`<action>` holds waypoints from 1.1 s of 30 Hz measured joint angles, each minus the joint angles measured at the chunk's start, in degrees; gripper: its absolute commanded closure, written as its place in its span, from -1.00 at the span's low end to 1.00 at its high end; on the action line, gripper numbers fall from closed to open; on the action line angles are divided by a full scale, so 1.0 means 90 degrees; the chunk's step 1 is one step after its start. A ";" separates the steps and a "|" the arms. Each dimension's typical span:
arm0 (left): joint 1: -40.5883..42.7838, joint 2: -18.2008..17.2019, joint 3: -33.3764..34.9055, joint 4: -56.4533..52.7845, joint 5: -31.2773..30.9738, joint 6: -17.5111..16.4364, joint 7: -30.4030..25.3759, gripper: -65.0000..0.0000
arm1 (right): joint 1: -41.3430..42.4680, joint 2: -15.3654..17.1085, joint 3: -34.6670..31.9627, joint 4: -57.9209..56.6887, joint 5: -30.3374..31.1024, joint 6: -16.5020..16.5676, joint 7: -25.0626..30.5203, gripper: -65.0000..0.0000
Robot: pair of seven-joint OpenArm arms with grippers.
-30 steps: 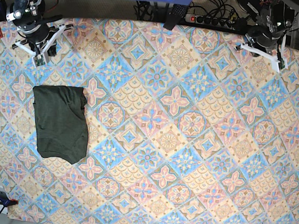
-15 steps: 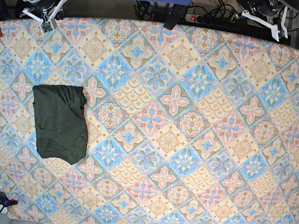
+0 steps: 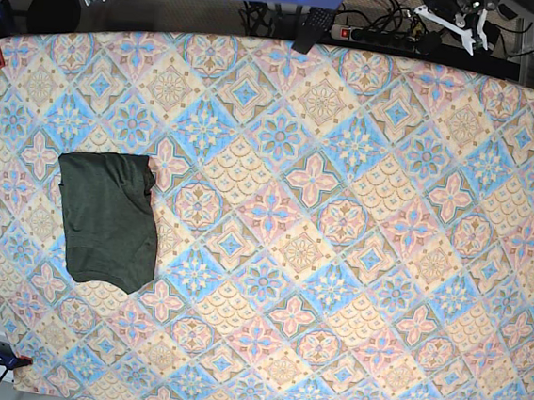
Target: Fold the T-shirt properly
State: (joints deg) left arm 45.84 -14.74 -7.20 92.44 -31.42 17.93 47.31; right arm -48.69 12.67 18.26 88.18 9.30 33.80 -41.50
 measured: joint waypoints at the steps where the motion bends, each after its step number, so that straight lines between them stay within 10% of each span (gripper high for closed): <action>1: -0.0121 0.0010 0.0044 -0.0155 0.0007 0.0005 0.0005 1.00 | 0.0117 0.0010 -0.0134 -0.0272 0.0017 0.0015 0.0182 1.00; 8: -0.0818 0.0034 0.0571 -0.1280 0.0017 0.0027 -0.0175 1.00 | 0.0923 -0.0012 -0.0699 -0.2601 0.0053 0.0027 0.1285 1.00; 33: -0.3509 0.0551 0.3840 -0.8000 0.1112 -0.0017 -0.4966 1.00 | 0.3645 -0.0032 -0.1948 -0.8051 0.0090 -0.0063 0.4473 1.00</action>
State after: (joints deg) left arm 14.26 -9.78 27.35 20.45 -21.41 17.78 2.61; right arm -15.88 12.38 0.73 15.73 10.11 33.23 -1.23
